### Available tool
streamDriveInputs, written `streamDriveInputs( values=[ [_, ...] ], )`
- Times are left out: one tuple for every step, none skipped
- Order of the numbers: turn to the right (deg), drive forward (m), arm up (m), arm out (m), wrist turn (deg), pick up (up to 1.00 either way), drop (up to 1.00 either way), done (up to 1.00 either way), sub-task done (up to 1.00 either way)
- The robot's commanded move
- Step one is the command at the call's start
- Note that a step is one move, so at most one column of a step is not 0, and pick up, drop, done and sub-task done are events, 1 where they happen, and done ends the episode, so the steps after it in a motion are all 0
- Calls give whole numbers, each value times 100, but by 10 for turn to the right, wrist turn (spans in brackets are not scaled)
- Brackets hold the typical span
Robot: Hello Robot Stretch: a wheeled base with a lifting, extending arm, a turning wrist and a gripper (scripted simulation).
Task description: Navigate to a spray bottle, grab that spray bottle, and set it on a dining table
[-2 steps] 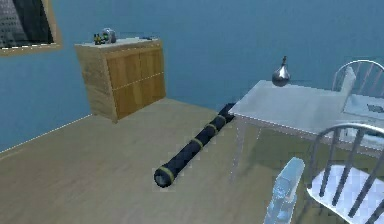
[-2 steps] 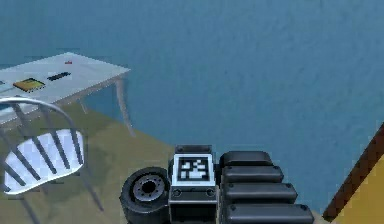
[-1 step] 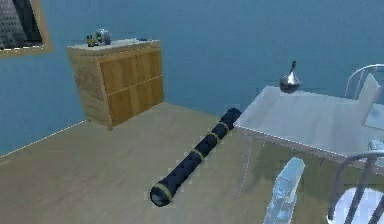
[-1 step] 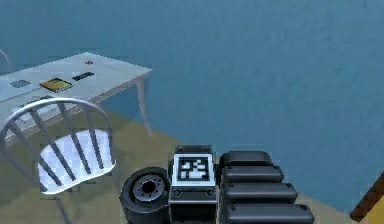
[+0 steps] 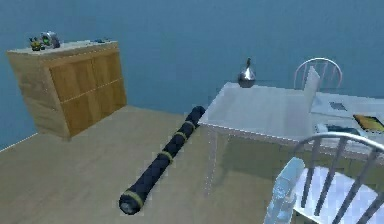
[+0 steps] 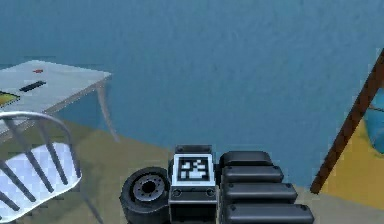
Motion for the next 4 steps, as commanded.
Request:
streamDriveInputs(
  values=[
    [0,40,0,0,0,0,0,0,0],
    [240,0,0,0,0,0,0,0,0],
    [0,50,0,0,0,0,0,0,0],
    [390,0,0,0,0,0,0,0,0]
  ],
)
